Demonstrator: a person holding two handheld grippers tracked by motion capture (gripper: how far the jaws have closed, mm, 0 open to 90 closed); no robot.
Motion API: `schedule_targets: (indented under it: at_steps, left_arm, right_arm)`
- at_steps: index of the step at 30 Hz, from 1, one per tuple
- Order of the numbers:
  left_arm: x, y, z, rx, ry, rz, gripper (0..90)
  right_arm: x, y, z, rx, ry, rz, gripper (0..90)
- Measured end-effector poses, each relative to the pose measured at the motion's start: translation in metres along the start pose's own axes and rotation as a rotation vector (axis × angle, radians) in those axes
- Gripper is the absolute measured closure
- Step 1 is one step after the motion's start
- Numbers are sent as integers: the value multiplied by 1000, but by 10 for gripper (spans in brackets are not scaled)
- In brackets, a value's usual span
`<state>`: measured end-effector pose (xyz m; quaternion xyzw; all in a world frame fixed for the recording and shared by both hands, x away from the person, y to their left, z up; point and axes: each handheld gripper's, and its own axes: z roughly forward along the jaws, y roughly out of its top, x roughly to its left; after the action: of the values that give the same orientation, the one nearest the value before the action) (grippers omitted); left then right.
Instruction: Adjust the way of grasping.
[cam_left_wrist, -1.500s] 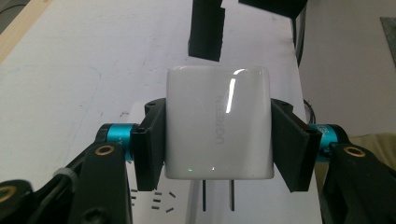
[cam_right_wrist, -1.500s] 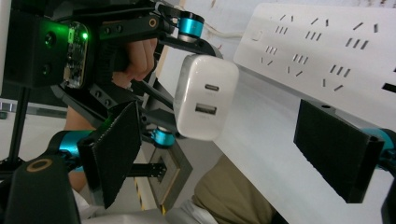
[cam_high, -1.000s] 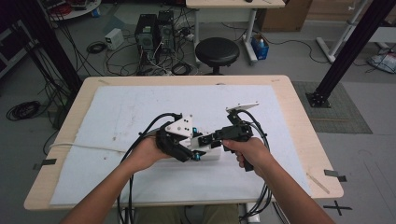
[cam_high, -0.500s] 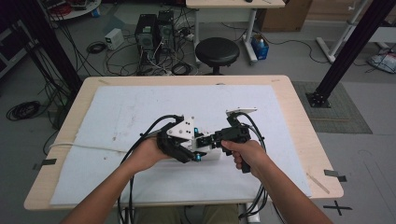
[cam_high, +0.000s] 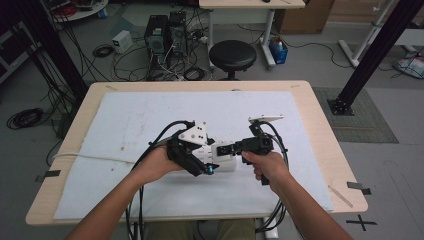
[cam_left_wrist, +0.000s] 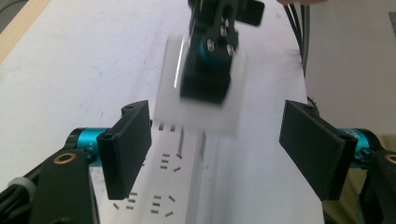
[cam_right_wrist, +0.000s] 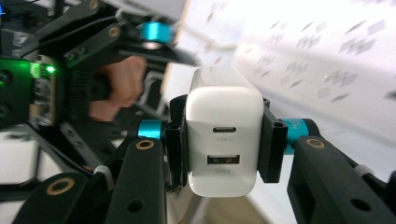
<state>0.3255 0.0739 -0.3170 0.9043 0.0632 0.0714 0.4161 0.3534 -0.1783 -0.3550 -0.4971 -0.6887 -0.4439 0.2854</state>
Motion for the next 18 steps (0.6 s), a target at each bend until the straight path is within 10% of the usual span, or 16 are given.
schedule_targets:
  at_steps: [6, 18]
  left_arm:
    - [14, -17, -17, 60, 19, -97, 201]
    - [40, -50, -68, 229, 162, -174, 201]
  right_arm:
    - [-6, -2, -27, -82, -131, -121, 618]
    - [3, 3, -69, -65, -463, -416, 618]
